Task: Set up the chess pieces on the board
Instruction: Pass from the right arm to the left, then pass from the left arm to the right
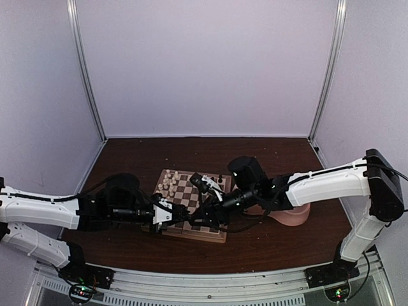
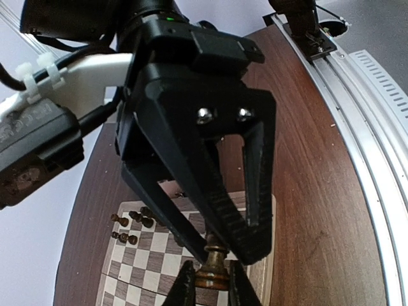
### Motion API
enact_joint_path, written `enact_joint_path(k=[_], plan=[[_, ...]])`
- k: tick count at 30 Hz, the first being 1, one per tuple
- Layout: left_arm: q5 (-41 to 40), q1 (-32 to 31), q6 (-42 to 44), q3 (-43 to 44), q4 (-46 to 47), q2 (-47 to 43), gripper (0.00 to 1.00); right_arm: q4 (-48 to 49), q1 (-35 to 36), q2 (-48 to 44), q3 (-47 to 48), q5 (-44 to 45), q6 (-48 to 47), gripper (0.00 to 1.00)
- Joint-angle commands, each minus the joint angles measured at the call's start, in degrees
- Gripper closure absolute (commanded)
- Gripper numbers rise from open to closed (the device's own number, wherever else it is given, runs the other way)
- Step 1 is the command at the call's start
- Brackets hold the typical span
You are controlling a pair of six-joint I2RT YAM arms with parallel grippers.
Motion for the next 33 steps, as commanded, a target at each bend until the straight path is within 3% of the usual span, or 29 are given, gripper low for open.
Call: enact_joint_path(k=[1,6,10,21,33], plan=[[-3.7,-0.2,-4.1,-2.4,9.1,-1.9,0.91,7.8,0.2,-2.2,-3.2,2.5,2.6,0.57],[-5.1,-0.2,-8.1,-6.2,17.5,-3.0,0.91,17.4,0.2,-3.3,-7.2,2.6,7.1,0.57],[-4.1,-0.2,-9.3,-6.5,18.4,-3.0,0.91,23.8,0.1,-4.2,-9.7,2.2,10.2,0.57],[-0.3,-0.2,-10.7,-6.3,19.7,-1.7,0.91,26.3,-0.2,-5.6,-11.3,4.6,11.3,0.57],[0.9,-0.2,-10.9,-5.6,19.7,-0.3,0.91,26.2,-0.3,-5.4,-11.1,4.3,11.7,0.76]])
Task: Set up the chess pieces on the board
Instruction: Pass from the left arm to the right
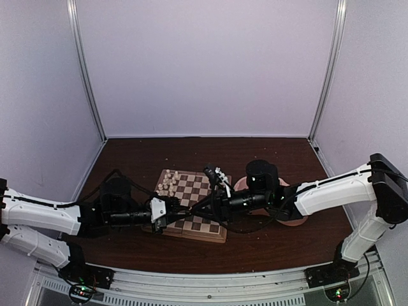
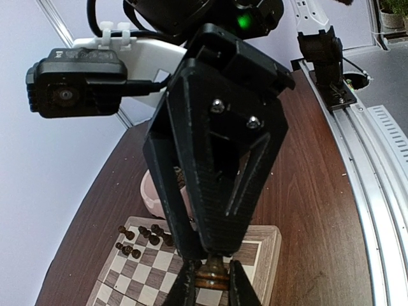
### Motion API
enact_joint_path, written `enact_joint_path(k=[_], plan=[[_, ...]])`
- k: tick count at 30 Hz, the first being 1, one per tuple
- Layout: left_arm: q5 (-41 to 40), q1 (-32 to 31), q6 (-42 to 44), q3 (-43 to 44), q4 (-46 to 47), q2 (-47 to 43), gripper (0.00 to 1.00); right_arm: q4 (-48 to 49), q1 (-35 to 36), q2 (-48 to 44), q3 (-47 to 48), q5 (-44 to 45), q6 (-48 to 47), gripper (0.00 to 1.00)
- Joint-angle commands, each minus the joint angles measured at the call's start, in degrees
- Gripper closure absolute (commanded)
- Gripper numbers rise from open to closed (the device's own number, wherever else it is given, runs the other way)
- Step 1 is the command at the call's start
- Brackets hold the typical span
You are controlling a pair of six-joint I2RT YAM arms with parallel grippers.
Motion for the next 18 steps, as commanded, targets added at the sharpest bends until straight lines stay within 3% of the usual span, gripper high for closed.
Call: enact_joint_path(k=[1,9,18], plan=[[1.0,-0.2,-0.7,0.7,3.1,0.3,0.91,1.6,-0.3,-1.3,-0.5,0.4,0.3,0.78],[-0.5,-0.2,-0.8,0.8,2.7,0.2,0.9,-0.2,-0.3,-1.2,0.2,0.9,-0.3,0.9],[-4.6,-0.2,-2.6,-0.2,5.1,0.1,0.56,-10.0,-1.3,-3.1,2.3,6.5,-3.4,0.97]])
